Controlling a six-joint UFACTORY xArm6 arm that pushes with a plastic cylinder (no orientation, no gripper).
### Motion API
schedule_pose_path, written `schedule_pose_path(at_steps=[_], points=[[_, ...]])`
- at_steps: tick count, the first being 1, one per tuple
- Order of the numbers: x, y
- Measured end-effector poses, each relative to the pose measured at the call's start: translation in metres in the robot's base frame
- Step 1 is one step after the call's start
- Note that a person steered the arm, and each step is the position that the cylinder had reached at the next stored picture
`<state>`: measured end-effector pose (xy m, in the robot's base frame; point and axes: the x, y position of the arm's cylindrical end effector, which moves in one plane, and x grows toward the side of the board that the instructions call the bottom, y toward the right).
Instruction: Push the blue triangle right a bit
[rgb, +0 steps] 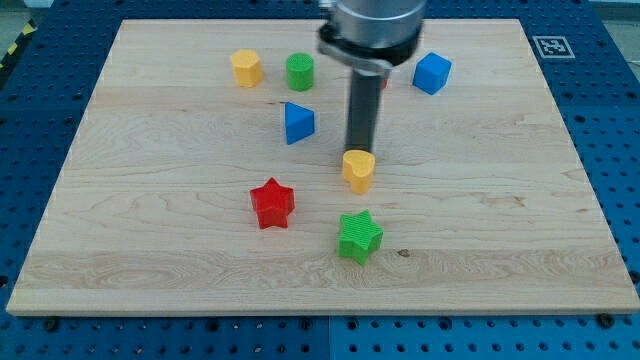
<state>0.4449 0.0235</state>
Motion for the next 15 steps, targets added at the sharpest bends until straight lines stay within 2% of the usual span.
schedule_pose_path(at_steps=[2, 3, 4, 6, 9, 15], points=[[0.0, -0.025], [0.0, -0.07], [0.0, -0.073], [-0.025, -0.115], [-0.051, -0.113], [-0.033, -0.06]])
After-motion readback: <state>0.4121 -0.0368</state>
